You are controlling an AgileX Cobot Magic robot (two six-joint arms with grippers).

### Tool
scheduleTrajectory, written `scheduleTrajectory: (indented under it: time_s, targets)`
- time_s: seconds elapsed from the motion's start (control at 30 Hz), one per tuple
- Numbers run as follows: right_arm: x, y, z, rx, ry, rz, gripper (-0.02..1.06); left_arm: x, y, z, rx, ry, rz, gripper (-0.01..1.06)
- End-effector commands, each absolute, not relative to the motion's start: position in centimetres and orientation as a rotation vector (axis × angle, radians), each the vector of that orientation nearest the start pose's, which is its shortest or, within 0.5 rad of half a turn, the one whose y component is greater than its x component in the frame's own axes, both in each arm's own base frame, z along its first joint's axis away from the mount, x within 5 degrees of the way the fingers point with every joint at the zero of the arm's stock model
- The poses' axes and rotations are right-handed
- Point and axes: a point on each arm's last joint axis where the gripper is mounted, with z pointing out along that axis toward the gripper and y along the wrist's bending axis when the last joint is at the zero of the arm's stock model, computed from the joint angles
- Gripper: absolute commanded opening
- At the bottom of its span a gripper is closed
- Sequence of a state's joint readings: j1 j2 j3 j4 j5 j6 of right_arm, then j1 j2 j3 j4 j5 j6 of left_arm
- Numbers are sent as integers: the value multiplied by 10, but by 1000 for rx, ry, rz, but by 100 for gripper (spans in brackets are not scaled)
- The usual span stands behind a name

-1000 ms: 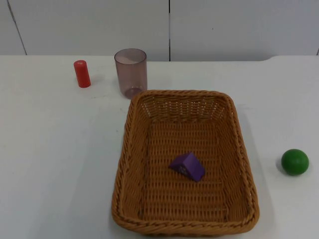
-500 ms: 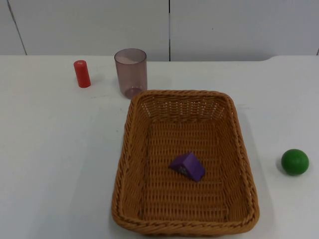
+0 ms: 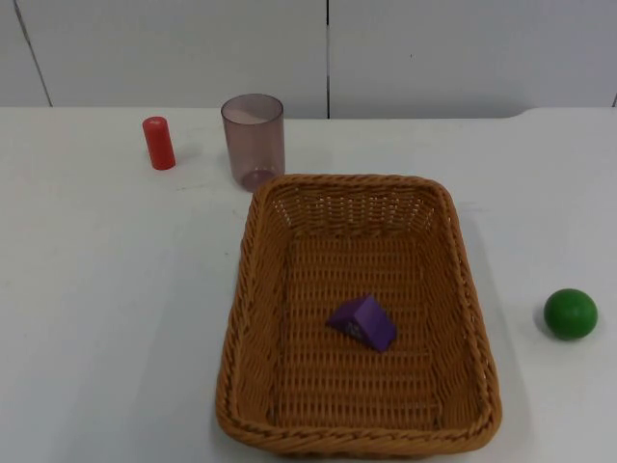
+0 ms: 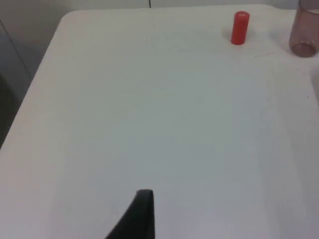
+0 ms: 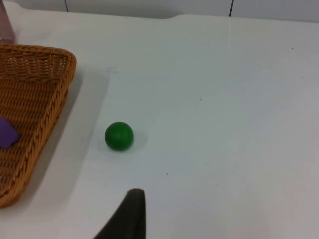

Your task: Pick up the basket with the left hand and place the triangular block into the basket with the right hand.

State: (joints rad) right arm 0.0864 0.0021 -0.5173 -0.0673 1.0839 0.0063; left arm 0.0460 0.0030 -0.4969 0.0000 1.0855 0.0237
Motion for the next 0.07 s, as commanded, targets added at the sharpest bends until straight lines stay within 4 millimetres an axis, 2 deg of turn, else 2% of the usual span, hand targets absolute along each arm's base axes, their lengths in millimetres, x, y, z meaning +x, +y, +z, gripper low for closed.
scheduleTrajectory:
  time_s: [0.0,0.03]
  targets:
    - [-7,-6,280,-82,2041,-20,105,-5,0,274,-7,2065,34,105]
    - [-7,-6,280,-82,2041,-20,105,-5,1,274,11,2065,23,105]
